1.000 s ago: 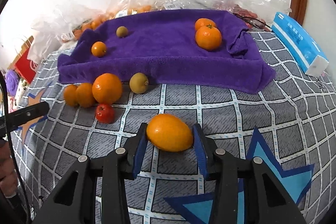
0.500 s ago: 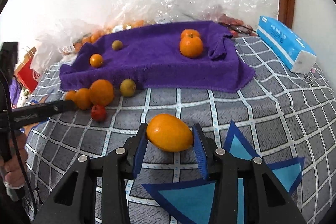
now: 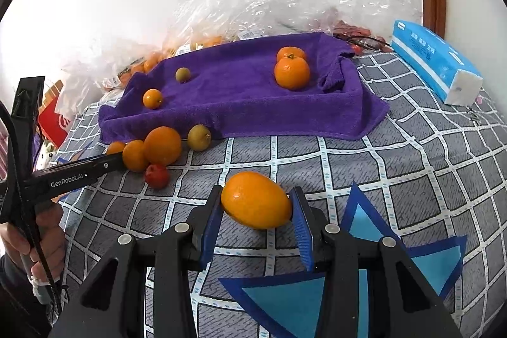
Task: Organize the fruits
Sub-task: 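Grasp an orange with the left tool while the right tool holds the oval fruit, then carry the oval fruit with the right tool while the left tool carries the orange over the towel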
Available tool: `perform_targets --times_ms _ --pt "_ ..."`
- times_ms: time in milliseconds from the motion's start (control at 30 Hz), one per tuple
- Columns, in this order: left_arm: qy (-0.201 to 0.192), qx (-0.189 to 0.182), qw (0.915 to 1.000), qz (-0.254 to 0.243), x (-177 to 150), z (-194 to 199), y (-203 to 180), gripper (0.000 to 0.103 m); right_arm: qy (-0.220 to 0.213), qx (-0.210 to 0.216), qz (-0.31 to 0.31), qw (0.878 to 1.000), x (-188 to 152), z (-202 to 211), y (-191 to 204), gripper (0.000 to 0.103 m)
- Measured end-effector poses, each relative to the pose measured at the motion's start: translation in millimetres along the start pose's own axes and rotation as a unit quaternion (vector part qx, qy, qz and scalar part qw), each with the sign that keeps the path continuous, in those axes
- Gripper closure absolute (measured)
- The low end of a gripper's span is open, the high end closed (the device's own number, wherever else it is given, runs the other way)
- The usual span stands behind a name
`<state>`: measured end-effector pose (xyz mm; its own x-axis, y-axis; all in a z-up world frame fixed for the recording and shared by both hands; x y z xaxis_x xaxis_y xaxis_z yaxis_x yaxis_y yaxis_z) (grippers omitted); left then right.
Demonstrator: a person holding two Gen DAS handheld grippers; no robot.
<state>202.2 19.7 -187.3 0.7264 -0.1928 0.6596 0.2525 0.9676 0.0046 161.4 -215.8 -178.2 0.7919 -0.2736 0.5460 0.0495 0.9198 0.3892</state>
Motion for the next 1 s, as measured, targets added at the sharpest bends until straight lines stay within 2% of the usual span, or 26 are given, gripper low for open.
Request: perform_targets --times_ms 400,733,867,1000 --pt "-0.021 -0.006 0.9997 0.011 -1 2 2 0.068 -0.006 -0.027 0.014 1.0 -1 0 3 0.061" --pt "-0.078 -0.003 0.9968 0.017 7 30 5 0.068 -0.018 -0.029 0.012 0.999 1 6 5 0.061" --pt "-0.083 0.002 0.9964 0.017 17 41 4 0.068 -0.015 -0.022 0.007 1.0 14 12 14 0.061" --pt "-0.091 -0.006 0.9956 0.022 29 49 7 0.068 -0.043 -0.018 0.022 0.999 43 22 28 0.061"
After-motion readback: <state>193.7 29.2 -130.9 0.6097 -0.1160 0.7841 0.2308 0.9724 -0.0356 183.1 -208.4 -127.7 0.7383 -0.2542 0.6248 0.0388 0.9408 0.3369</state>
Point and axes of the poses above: each gripper's, at about its wrist camera, not at the fingertips, and z roughly against the way its jaws point, y to its left, x to its top, the point moved 4 cm from there along -z, roughly the way its jaws point, and after that the axes turned 14 degrees about -z, right-handed, at the moved point
